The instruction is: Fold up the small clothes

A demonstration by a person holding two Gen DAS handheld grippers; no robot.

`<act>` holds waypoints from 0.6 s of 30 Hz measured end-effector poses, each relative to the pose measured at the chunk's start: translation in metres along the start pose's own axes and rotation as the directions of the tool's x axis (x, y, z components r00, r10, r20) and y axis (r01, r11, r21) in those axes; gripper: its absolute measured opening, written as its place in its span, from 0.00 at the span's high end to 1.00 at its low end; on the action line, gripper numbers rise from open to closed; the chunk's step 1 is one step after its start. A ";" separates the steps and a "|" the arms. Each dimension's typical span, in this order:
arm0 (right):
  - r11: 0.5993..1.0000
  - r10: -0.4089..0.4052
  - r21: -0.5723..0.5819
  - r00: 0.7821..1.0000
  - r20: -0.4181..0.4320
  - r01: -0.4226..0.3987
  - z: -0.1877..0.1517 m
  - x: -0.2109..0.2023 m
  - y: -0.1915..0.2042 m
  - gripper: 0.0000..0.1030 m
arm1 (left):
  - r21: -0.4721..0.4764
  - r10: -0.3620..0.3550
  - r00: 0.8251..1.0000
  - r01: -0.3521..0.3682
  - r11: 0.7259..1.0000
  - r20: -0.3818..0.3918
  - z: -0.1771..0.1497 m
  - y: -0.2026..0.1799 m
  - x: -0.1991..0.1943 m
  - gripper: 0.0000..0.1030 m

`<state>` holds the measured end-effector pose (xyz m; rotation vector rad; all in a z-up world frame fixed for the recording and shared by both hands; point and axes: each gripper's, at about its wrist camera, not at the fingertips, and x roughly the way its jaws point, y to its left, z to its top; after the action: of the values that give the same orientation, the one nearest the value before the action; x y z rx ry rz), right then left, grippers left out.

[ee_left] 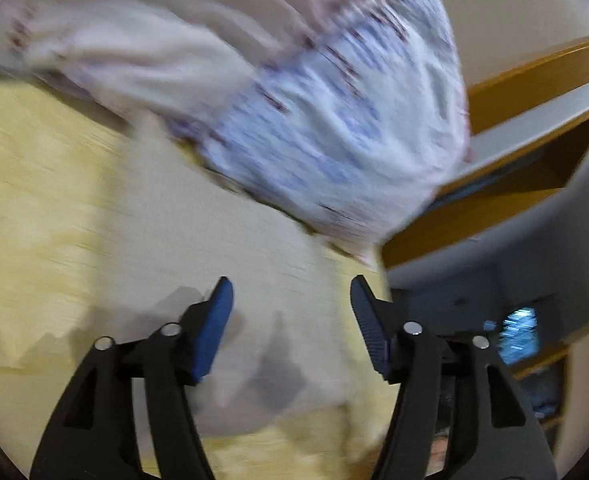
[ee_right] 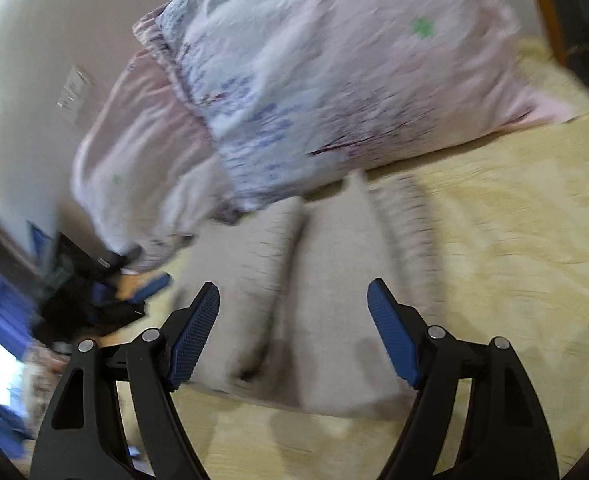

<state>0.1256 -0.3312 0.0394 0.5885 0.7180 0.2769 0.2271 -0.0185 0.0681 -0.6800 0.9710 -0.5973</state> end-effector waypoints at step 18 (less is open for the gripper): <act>0.982 0.155 0.147 0.950 -0.273 -0.118 0.013 0.106 0.007 0.48 | 0.024 0.228 0.971 -0.227 0.974 -0.075 0.005 0.053 0.022 0.36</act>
<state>0.2112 -0.2849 -0.0058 0.7323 0.9790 0.4521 0.2494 0.0010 0.0189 -0.5252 1.0984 -0.4304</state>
